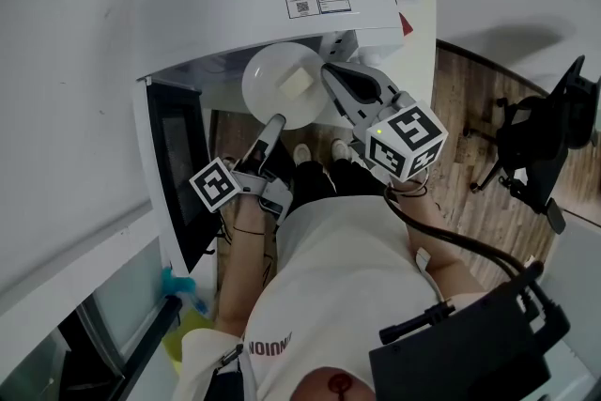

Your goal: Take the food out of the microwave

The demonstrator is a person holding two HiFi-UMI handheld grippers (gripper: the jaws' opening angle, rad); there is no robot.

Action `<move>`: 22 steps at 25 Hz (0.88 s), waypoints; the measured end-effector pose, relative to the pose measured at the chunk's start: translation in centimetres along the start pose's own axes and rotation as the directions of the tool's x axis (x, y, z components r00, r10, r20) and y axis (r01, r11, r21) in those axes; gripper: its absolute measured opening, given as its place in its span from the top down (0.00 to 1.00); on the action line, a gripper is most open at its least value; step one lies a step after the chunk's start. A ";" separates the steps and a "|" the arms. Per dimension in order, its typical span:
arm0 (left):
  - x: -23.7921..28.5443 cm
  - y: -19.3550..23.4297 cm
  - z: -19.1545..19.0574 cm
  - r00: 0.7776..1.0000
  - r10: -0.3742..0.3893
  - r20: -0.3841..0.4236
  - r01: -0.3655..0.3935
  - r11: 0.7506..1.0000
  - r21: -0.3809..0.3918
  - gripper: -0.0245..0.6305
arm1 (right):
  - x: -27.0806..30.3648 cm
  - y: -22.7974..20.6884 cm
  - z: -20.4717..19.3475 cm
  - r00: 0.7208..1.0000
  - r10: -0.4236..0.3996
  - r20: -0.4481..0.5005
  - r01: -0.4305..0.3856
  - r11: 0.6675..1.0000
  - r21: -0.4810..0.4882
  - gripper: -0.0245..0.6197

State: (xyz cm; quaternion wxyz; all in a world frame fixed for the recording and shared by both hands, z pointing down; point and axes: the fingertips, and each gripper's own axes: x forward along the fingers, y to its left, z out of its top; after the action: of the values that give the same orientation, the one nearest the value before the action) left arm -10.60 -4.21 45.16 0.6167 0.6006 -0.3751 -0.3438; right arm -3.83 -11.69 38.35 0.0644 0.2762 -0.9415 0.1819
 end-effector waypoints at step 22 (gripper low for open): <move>-1.3 -2.9 -1.7 1.000 0.001 -0.019 -0.001 1.000 0.022 0.93 | -2.0 -0.3 3.2 0.996 -0.006 0.090 0.006 1.000 0.001 0.93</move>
State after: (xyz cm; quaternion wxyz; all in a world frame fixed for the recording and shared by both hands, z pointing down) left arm -9.61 -2.35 42.23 0.6138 0.6104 -0.3734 -0.3335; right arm -2.05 -12.09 35.05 0.0225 0.2867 -0.9426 0.1695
